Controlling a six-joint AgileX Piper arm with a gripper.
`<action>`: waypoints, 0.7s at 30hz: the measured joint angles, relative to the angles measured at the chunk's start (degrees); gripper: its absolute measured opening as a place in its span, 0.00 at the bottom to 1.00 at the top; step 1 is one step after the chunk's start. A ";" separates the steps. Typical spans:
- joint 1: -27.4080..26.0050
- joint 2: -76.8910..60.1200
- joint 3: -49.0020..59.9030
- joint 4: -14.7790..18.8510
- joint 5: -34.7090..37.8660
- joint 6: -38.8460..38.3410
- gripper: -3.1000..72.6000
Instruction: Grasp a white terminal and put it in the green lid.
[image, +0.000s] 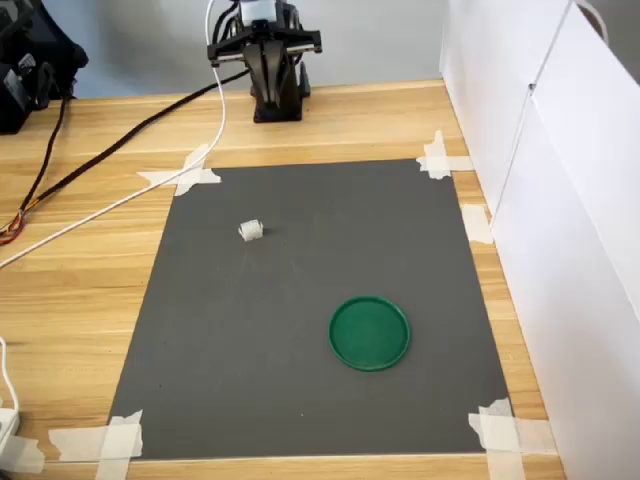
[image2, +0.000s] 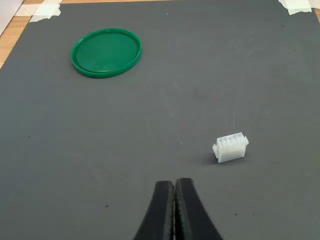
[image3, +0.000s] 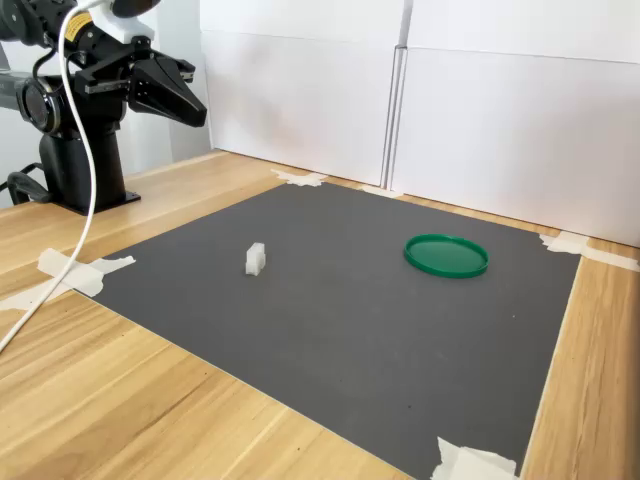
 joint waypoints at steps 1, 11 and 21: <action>0.00 0.00 0.00 0.00 0.00 0.00 0.01; 0.00 0.00 2.68 -0.35 -0.95 -1.08 0.01; 0.00 0.00 2.79 -0.15 -2.64 -1.79 0.01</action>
